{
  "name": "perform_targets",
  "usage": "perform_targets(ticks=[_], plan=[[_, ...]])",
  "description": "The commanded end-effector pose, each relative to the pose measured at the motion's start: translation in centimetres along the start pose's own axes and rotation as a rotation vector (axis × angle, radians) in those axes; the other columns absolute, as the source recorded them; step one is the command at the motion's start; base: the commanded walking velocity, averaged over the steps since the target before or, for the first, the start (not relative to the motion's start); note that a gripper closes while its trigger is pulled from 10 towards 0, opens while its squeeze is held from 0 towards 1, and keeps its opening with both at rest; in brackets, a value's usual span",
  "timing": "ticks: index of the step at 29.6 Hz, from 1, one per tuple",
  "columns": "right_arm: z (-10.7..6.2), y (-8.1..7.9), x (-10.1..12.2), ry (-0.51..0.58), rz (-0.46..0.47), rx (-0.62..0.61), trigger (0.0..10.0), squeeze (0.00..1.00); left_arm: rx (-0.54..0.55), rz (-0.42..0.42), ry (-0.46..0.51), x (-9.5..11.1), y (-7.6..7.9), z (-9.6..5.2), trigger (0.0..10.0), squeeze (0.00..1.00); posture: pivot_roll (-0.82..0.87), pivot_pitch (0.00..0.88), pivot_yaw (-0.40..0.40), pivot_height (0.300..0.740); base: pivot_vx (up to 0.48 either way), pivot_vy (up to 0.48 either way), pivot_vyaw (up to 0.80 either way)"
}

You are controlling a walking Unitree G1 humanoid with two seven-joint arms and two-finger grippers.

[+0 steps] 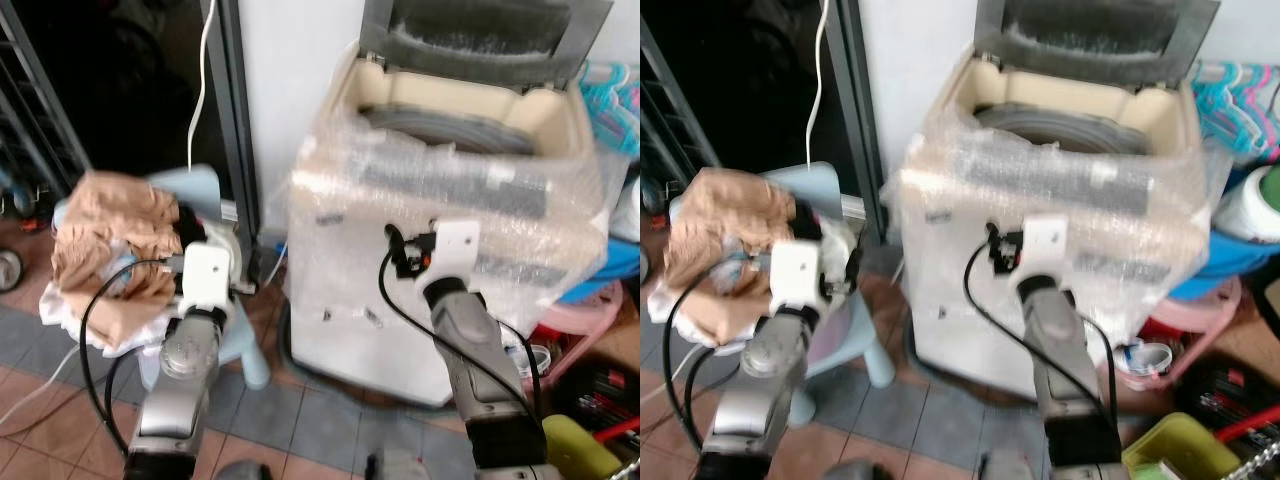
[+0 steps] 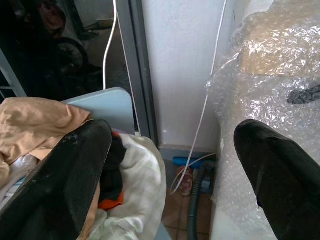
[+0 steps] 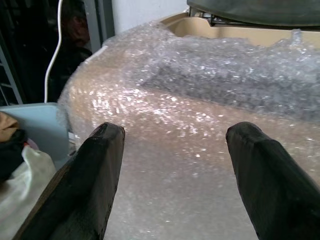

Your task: Clothes washing

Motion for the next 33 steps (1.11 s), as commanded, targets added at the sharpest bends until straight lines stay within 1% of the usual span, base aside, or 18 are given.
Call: perform_targets(ticks=[1,2,4,6,7,8,9,12,14,17,19,20,22,23,27,29,30,33], plan=[[-0.1,-0.2,-0.7,-0.04,-0.025,-0.021,10.0,0.0,-0.01,-0.003,-0.001,0.1,0.7,0.3,10.0,0.0,-0.06,0.0,0.035,0.74,0.0,0.48,0.0],[-0.1,-0.2,-0.7,-0.04,-0.025,-0.021,10.0,0.0,-0.01,-0.003,-0.001,0.1,0.7,0.3,10.0,0.0,-0.06,0.0,0.035,0.74,0.0,0.48,0.0],[-0.2,-1.4,-1.5,-0.077,-0.013,0.012,10.0,0.0,-0.006,-0.009,0.006,0.3,0.8,0.5,10.0,0.0,-0.05,0.0,0.039,0.74,0.0,0.48,0.0],[-0.4,-1.7,-1.8,-0.094,-0.09,0.009,10.0,0.0,-0.019,-0.01,0.038,0.8,0.9,0.5,10.0,0.0,-0.05,0.0,0.038,0.74,0.0,0.48,0.0],[-0.6,-2.2,-1.8,-0.089,-0.098,0.043,10.0,0.0,-0.012,-0.004,0.051,1.0,0.9,0.4,10.0,0.0,-0.05,0.0,0.038,0.74,0.0,0.0,0.0],[-0.7,-2.6,-1.7,-0.083,-0.097,0.069,10.0,0.0,-0.005,-0.001,0.06,1.1,0.8,0.4,10.0,0.0,-0.05,0.0,0.037,0.74,0.0,0.0,0.0],[-0.8,-2.7,-1.3,-0.062,-0.071,0.083,10.0,0.0,0.004,0.008,0.057,1.1,0.6,0.4,10.0,0.0,-0.05,0.0,0.036,0.74,0.0,0.0,0.52],[-0.7,-2.6,-1.0,-0.052,-0.049,0.076,10.0,0.0,0.02,0.016,0.057,1.2,0.4,0.4,10.0,0.0,-0.05,0.0,0.032,0.74,0.0,0.0,0.8],[-0.5,-2.2,-1.0,-0.056,-0.033,0.063,10.0,0.0,0.042,-0.011,0.027,0.8,0.1,0.4,10.0,0.0,-0.05,0.0,0.031,0.74,0.0,0.0,0.8],[-0.4,-1.8,-0.9,-0.055,-0.025,0.052,10.0,0.0,0.03,-0.048,-0.015,0.2,0.0,0.3,10.0,0.0,-0.05,0.0,0.031,0.74,0.0,0.0,0.8],[-0.3,-1.6,-0.8,-0.053,-0.029,0.05,10.0,0.0,0.03,-0.133,-0.033,-0.1,-0.1,0.1,10.0,0.0,-0.05,0.0,0.031,0.74,0.0,0.0,0.8],[-0.3,-1.6,-0.8,-0.053,-0.029,0.05,10.0,0.0,0.03,-0.133,-0.033,-0.1,-0.1,0.1,10.0,0.0,-0.05,0.0,0.031,0.74,0.0,0.0,0.8],[-0.2,-1.4,-0.8,-0.054,-0.024,0.037,10.0,0.0,0.054,-0.086,-0.02,-0.1,-0.6,0.2,10.0,0.0,-0.05,0.0,0.031,0.74,0.0,0.0,0.8],[-0.2,-1.3,-0.8,-0.054,-0.023,0.036,10.0,0.0,0.058,-0.081,-0.022,-0.1,-0.6,0.2,10.0,0.0,-0.05,0.0,0.031,0.74,0.0,0.0,0.8],[-0.2,-1.1,-0.7,-0.045,-0.033,0.013,10.0,0.0,0.057,-0.101,-0.041,-0.4,-0.6,0.1,10.0,0.0,-0.05,0.0,0.031,0.74,0.0,0.0,0.8],[-0.2,-0.7,-0.7,-0.043,-0.03,-0.016,10.0,0.0,0.054,-0.097,-0.05,-0.5,-0.5,0.1,10.0,0.0,-0.05,0.0,0.029,0.74,0.0,0.0,0.21],[-0.1,-0.2,-1.1,-0.068,-0.019,-0.054,10.0,0.0,0.05,-0.097,-0.056,-0.6,-0.5,0.1,10.0,0.0,-0.05,0.0,0.03,0.74,0.0,0.0,0.0],[0.0,0.1,-1.0,-0.064,-0.007,-0.068,10.0,0.0,0.049,-0.071,-0.039,-0.5,-0.6,0.3,10.0,0.0,-0.05,0.0,0.029,0.74,0.0,0.0,0.0]])
Point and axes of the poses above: a point about 5 cm out from each wrist's last joint towards the gripper, its own z axis pointing out of the wrist towards the gripper, its own x axis along the axis of the wrist's last joint, y = z × x, the point moved 4 cm from there along z, pointing out of the wrist towards the gripper, and after that the axes turned 4 degrees about -z, right-handed, at the moved point
